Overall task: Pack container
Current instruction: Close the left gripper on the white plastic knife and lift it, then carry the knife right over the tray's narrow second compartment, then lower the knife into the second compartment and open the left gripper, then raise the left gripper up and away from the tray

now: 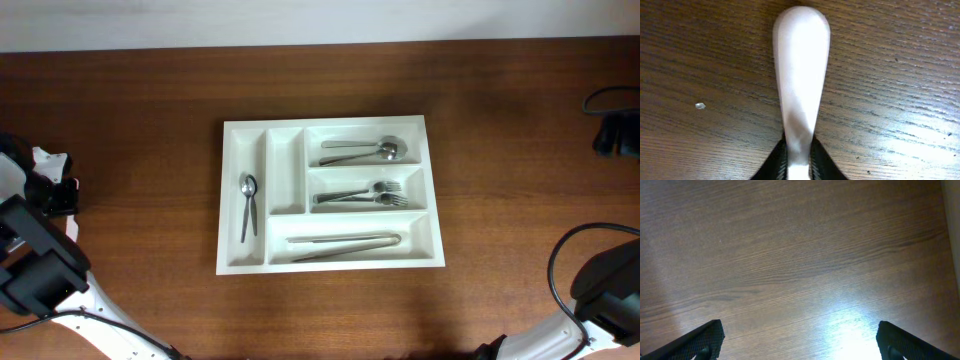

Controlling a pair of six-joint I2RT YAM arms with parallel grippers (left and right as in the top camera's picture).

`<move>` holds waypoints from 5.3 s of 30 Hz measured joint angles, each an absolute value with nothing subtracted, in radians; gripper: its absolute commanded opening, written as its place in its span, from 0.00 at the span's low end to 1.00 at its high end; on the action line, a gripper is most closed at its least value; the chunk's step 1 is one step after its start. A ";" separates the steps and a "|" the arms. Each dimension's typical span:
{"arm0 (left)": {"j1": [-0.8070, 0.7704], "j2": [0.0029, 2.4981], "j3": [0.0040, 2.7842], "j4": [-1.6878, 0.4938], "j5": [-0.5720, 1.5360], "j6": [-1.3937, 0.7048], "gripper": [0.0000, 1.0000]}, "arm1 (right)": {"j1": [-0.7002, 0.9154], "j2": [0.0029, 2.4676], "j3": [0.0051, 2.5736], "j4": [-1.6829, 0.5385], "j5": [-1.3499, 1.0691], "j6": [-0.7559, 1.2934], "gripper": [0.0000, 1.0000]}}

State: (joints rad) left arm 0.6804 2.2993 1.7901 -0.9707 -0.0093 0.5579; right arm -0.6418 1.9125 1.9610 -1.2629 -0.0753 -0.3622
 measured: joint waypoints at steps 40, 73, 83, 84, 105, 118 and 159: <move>0.117 2.347 2.377 -1.585 0.236 0.159 0.02 | -0.642 1.913 1.961 -1.263 -0.075 -0.363 0.99; -0.350 2.347 2.375 -1.539 0.196 -0.304 0.04 | -0.642 1.913 1.961 -1.263 -0.075 -0.363 0.99; -0.352 2.348 2.365 -1.539 0.128 -0.364 0.04 | -0.642 1.913 1.961 -1.263 -0.075 -0.362 0.99; -0.352 2.348 2.357 -1.538 0.125 -0.367 0.04 | -0.642 1.913 1.961 -1.263 -0.075 -0.363 0.99; -0.352 2.349 2.097 -1.353 0.095 -0.387 0.05 | -0.642 1.913 1.961 -1.263 -0.075 -0.363 0.99; -0.352 2.345 2.070 -1.305 0.097 -0.388 0.83 | -0.642 1.913 1.961 -1.264 -0.075 -0.363 0.99; -0.352 2.041 2.830 -1.683 -0.213 -0.150 0.99 | -0.642 1.913 1.961 -1.263 -0.075 -0.363 0.99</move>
